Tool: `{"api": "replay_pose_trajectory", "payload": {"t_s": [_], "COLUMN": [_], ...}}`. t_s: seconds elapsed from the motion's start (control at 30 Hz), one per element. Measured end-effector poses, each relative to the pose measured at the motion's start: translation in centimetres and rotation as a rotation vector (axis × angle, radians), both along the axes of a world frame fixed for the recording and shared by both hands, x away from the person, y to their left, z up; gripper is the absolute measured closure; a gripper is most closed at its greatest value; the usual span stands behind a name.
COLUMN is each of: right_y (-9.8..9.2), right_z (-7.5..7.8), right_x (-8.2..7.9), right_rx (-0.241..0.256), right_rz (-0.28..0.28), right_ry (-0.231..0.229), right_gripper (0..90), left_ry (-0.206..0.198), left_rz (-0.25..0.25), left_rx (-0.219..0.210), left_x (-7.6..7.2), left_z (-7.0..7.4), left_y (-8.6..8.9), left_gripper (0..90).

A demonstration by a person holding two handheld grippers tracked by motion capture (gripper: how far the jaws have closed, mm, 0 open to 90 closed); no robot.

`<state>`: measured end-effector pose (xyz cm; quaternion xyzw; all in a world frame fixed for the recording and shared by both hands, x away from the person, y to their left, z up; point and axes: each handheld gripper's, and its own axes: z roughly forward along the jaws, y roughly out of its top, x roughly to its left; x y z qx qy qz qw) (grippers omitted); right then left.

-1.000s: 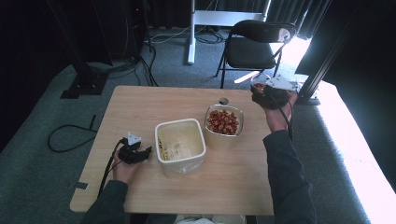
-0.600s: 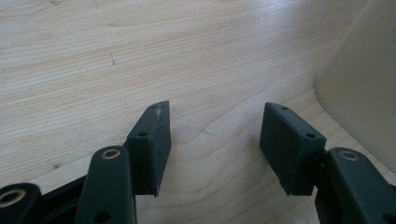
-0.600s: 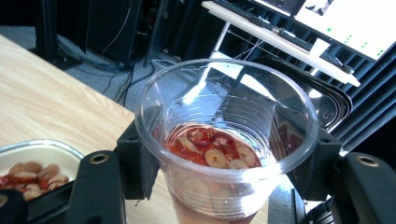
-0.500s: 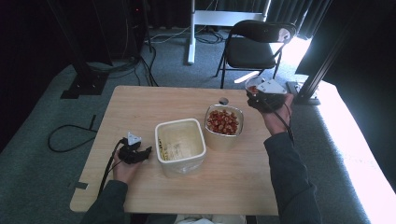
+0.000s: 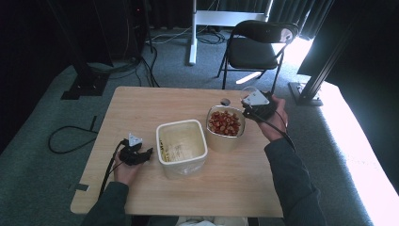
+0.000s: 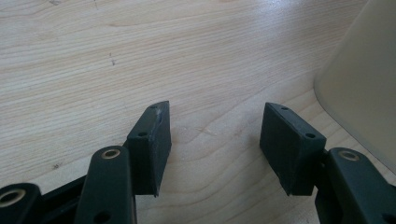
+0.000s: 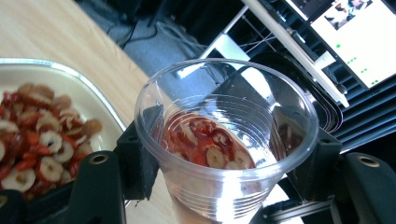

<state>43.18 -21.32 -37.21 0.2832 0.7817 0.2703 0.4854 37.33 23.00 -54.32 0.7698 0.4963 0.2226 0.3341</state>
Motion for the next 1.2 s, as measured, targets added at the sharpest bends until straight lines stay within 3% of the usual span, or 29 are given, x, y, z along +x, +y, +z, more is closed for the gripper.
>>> {"api": "replay_pose_trajectory", "payload": {"t_s": [0.5,0.8,0.9,1.2], "right_y": [2.1,3.0,3.1,3.5], "right_z": [-1.5,-2.2,-2.3,-2.4], "right_x": [-0.3,-0.5,-0.5,-0.8], "right_rx": [-0.359,-0.529,-0.547,-0.679], "right_rz": [0.024,0.032,0.034,0.039], "right_ry": [-0.042,-0.082,-0.086,-0.126], "right_gripper": [35.7,35.8,35.8,35.9], "left_ry": [0.000,0.000,0.000,0.000], "left_rz": [-0.001,-0.002,-0.002,-0.002], "left_rx": [0.000,0.001,0.001,0.000], "left_x": [0.0,0.0,0.0,0.0], "left_z": [0.0,0.0,0.0,0.0], "left_y": [0.0,0.0,0.0,0.0], "left_gripper": [44.0,44.0,44.0,44.0]}}
